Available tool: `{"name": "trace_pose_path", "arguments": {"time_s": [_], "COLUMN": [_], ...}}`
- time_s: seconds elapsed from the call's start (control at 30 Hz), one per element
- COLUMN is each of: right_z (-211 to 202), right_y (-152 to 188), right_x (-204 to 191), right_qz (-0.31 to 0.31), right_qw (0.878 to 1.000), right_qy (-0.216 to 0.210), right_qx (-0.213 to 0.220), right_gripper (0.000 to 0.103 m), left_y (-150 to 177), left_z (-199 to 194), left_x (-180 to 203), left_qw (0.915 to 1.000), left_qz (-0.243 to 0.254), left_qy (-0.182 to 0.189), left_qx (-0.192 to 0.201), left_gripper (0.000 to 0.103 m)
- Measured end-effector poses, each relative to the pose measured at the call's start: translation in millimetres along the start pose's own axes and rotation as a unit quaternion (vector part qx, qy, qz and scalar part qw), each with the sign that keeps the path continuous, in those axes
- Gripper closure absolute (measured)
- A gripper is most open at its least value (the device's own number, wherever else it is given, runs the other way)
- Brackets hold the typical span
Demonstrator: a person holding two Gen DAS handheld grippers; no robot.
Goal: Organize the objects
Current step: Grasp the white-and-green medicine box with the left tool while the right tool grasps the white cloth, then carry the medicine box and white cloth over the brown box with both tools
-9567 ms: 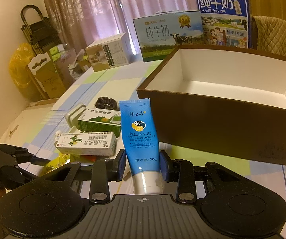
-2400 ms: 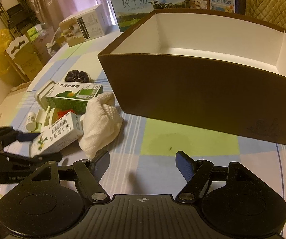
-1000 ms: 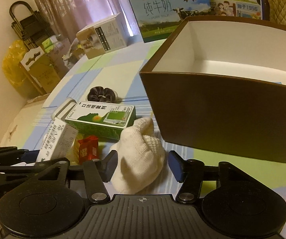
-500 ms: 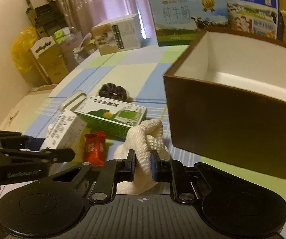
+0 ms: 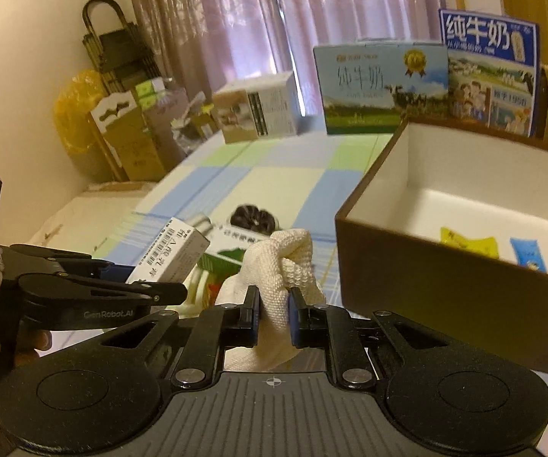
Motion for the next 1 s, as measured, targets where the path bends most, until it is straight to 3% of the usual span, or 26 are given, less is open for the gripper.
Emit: {"name": "trace_pose_path", "arguments": {"time_s": [0.33,0.63,0.83,1.0], "right_z": [-44,-88,-109,-108], "right_y": [-27,-57,-89,-101], "right_x": [21,64,113,158], "right_qz": [0.038,0.080,0.099,0.112], "right_qw": [0.998,0.990,0.973,0.959], "right_qy": [0.024,0.073,0.155,0.218], "right_qx": [0.036,0.095,0.137,0.141], "right_gripper": [0.092,0.092,0.092,0.092], "left_y": [-35,-66,-99,-131], "left_z": [-29,-28,-13,12], "left_x": [41,87,123,150], "left_qw": [0.9991,0.9974,0.9953,0.9938], "left_qz": [-0.001,0.022,0.046,0.059], "left_qy": [0.033,0.058,0.070,0.078], "left_qx": [0.026,0.038,0.048,0.053], "left_gripper": [0.067,0.067,0.067,0.067]}}
Point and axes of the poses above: each gripper's, at about its wrist camera, not at the fingertips, and z roughly the way its jaws point, x to its right, y to its underside, the point moved 6 cm from there along z, roughly the way its jaws point, and after that the axes turned 3 degrees about x, right-handed, at the moved point
